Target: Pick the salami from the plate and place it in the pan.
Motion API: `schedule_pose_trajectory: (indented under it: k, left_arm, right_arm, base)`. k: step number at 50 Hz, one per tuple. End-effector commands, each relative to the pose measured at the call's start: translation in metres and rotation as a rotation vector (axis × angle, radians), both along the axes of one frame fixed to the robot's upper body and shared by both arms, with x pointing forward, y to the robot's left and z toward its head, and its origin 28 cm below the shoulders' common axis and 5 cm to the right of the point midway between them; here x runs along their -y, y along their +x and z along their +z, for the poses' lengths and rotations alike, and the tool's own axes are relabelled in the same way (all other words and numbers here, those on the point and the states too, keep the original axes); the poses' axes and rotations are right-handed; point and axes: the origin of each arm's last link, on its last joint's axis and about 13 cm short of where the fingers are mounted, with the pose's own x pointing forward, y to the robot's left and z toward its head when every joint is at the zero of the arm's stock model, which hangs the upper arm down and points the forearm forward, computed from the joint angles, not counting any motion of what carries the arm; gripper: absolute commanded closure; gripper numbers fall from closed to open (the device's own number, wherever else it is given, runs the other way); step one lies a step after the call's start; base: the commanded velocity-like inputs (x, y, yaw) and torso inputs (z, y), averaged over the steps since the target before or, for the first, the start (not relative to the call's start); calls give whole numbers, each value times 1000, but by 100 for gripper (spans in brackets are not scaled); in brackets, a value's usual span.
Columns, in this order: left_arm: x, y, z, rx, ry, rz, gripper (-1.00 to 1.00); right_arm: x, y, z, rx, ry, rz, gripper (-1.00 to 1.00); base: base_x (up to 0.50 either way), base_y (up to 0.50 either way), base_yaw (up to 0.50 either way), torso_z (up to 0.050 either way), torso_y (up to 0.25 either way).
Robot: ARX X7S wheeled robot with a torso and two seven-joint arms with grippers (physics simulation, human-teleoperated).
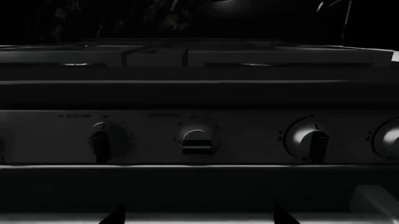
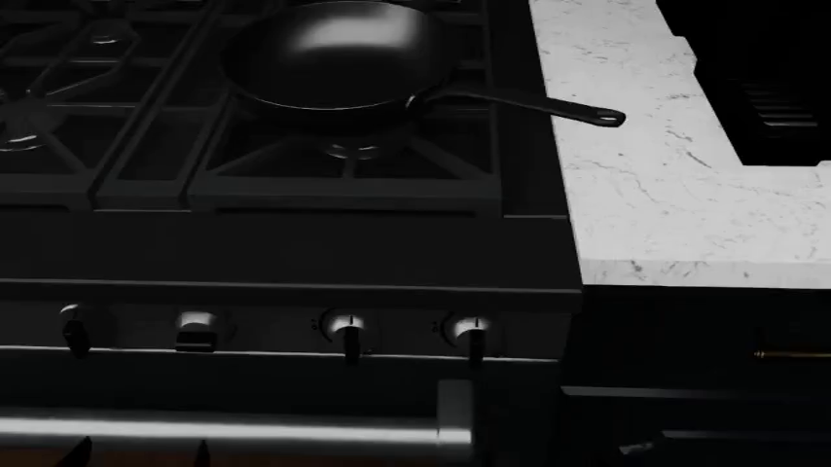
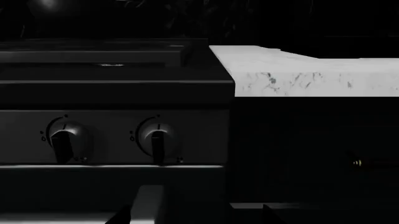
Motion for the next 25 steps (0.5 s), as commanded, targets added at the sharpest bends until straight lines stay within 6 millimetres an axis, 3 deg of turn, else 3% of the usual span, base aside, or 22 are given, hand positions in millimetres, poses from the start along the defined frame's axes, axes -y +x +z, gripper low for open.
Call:
schedule_pose_trajectory:
  k: [1,5,8,12,14,15,19,25]
  left_arm:
    - [0,1,-1,0,0,0,-100]
    - [1,-42,-1,-6,-1,-9,-100]
    - [3,-56,1,-11,-32,4,-100]
    - [7,-53,3,-21,-32,1,-100]
    - [8,-32,0,-20,-31,-5,-100]
    - [9,-42,4,-19,-31,-8,-100]
    - [11,-28,5,-19,-46,2,-100]
    - [11,-24,-2,-27,-39,-15,-100]
  right_arm:
    - [0,1,-1,0,0,0,-100]
    - [0,-26,-4,-29,14,2,-100]
    - [0,-29,-5,-30,-18,-2,-100]
    - [2,-21,-6,-43,-45,-20,-100]
    - [4,-17,-7,-47,-50,-25,-100]
    - [4,-15,-6,-48,-50,-25,-100]
    - [4,-12,-6,-50,-53,-24,-100]
    - [5,-16,-10,-59,-53,-28,-100]
  base:
    - [0,0,0,0,0]
    - [0,0,0,0,0]
    - [0,0,0,0,0]
    - [0,0,0,0,0]
    - [0,0,0,0,0]
    - [0,0,0,0,0]
    - [0,0,0,0,0]
    - [0,0,0,0,0]
